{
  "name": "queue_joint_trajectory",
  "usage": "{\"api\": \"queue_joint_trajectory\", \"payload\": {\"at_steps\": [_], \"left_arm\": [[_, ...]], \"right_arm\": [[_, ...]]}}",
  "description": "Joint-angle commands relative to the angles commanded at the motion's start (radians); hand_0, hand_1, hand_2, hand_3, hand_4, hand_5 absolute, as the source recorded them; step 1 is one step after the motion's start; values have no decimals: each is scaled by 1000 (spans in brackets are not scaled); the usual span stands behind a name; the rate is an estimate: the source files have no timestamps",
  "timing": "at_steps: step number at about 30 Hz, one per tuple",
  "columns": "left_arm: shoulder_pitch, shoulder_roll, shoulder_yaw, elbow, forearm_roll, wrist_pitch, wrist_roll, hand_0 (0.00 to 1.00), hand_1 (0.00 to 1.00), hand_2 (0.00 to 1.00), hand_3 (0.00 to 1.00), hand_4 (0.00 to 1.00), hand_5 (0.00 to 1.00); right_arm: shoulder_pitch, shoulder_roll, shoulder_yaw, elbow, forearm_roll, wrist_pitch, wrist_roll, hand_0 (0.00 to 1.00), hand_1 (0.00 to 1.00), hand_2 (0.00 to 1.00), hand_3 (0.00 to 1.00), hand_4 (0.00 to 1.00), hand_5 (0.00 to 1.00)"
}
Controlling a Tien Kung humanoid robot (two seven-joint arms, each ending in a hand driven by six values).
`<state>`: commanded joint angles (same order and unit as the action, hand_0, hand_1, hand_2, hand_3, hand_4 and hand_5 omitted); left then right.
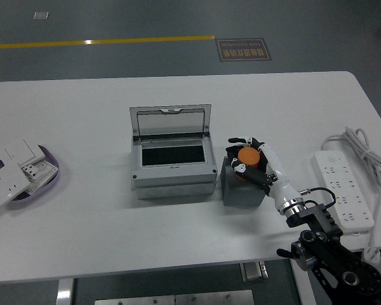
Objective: Pick up the cylinder from the cube,place it in the box,flap close box
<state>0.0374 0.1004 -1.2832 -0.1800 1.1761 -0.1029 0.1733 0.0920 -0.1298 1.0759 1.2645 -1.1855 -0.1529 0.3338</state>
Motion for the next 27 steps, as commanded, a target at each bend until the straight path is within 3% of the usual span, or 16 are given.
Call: {"api": "queue_joint_trajectory", "payload": {"at_steps": [2, 3, 8, 9, 14, 15, 20, 21, 23, 27], "left_arm": [[0, 0, -2, 0, 0, 0, -1, 636, 662, 563, 629, 708, 281], [0, -1, -5, 0, 1, 0, -1, 636, 662, 565, 631, 709, 282], [-4, 1, -26, 0, -1, 3, -7, 636, 662, 565, 631, 709, 282], [-4, 3, -28, 0, -1, 4, -8, 636, 662, 567, 631, 712, 291], [-4, 4, -35, 0, 5, 4, -6, 636, 662, 567, 631, 712, 291], [-3, 4, -36, 0, 7, 4, -5, 636, 662, 569, 632, 715, 298], [-1, 0, -43, 0, 16, 4, 1, 636, 662, 569, 632, 715, 298], [-1, 0, -44, 0, 17, 4, 1, 636, 662, 571, 633, 714, 296], [-1, 0, -46, 0, 19, 4, 2, 636, 662, 571, 633, 714, 296], [0, 0, -51, 0, 23, 5, 5, 637, 662, 574, 634, 716, 300]], "right_arm": [[0, 0, 0, 0, 1, -2, 0, 713, 647, 555, 626, 479, 2], [0, 0, -1, 0, 2, -4, 0, 710, 594, 520, 555, 197, 2], [1, 1, -4, 1, 6, -12, 2, 710, 594, 520, 555, 197, 2], [1, 1, -4, 1, 7, -14, 3, 604, 542, 480, 487, 184, 2], [4, 3, -6, 7, 9, -24, 10, 604, 542, 480, 487, 184, 2], [5, 3, -7, 8, 8, -27, 11, 524, 421, 412, 424, 180, 2], [13, 2, -9, 20, 3, -44, 18, 524, 421, 412, 424, 180, 2], [16, 1, -9, 25, -2, -47, 17, 493, 351, 394, 410, 128, 2], [20, -1, -10, 38, -12, -55, 15, 493, 351, 394, 410, 128, 2], [38, -6, -31, 93, -54, -79, -8, 483, 342, 394, 415, 131, 2]]}}
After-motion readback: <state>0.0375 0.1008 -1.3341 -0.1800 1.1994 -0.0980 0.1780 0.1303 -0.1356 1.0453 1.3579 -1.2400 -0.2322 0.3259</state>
